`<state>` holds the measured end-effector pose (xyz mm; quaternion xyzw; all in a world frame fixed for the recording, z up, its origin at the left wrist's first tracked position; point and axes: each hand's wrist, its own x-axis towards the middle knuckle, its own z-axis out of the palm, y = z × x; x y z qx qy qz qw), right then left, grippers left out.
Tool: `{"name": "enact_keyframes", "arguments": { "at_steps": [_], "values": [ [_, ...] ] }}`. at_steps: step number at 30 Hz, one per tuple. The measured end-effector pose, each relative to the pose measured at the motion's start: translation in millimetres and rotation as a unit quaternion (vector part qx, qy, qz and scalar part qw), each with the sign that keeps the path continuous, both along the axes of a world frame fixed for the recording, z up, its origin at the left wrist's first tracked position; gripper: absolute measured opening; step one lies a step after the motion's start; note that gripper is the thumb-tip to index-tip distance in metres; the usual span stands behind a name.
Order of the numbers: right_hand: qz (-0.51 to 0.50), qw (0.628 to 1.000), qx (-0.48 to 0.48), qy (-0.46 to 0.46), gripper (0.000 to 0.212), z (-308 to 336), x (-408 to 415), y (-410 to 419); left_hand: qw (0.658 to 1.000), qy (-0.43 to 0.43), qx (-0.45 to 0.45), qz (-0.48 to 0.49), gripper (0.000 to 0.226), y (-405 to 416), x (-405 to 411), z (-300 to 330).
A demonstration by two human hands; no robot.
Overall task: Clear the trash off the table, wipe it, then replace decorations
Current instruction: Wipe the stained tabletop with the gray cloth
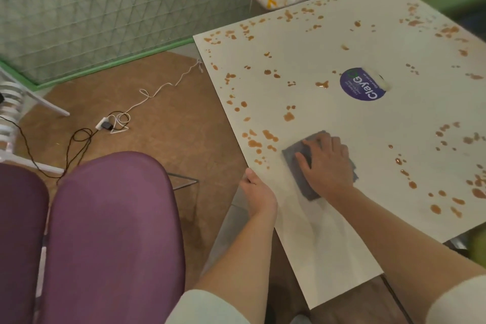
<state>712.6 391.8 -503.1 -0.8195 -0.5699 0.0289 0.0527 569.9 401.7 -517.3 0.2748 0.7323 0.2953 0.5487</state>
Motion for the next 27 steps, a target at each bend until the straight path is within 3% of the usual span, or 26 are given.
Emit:
{"name": "enact_keyframes", "arguments": {
  "at_steps": [4,7,9,12,15,18,21,24,27],
  "values": [
    [-0.031,0.993,0.048,0.103,0.047,-5.1,-45.2,-0.6,0.999,-0.031,0.005,-0.034,0.053,15.4,-17.4,9.5],
    [0.094,0.988,0.019,0.122,0.046,-10.2,-71.7,-15.3,0.997,-0.065,0.011,-0.048,0.074,44.3,-31.8,10.7],
    [0.118,0.984,0.009,0.129,0.044,-9.3,-56.9,-9.8,0.996,-0.047,0.001,-0.078,0.092,70.1,-41.9,3.8],
    [0.004,0.994,0.042,0.103,0.050,-15.8,-30.7,18.6,0.991,-0.036,-0.022,-0.131,0.063,105.8,-52.4,10.1],
    [-0.112,0.983,0.062,0.135,0.053,-11.1,-43.9,50.6,0.984,-0.019,-0.024,-0.174,0.052,136.3,-57.4,17.5],
    [-0.044,0.983,0.045,0.173,0.051,-11.3,-87.3,50.2,0.980,-0.009,-0.017,-0.199,0.048,155.4,-56.4,13.5],
    [0.063,0.989,0.059,0.120,0.039,-17.3,-89.8,35.7,0.978,-0.025,-0.033,-0.204,0.034,164.9,-55.9,7.4],
    [-0.015,0.993,0.069,0.096,0.030,-24.0,-66.0,58.9,0.979,-0.021,-0.045,-0.195,0.044,170.0,-53.5,-2.3],
    [-0.092,0.987,0.081,0.102,0.034,-24.7,-73.7,80.2,0.982,-0.023,-0.045,-0.180,0.046,173.8,-47.9,-8.9]
  ]
}}
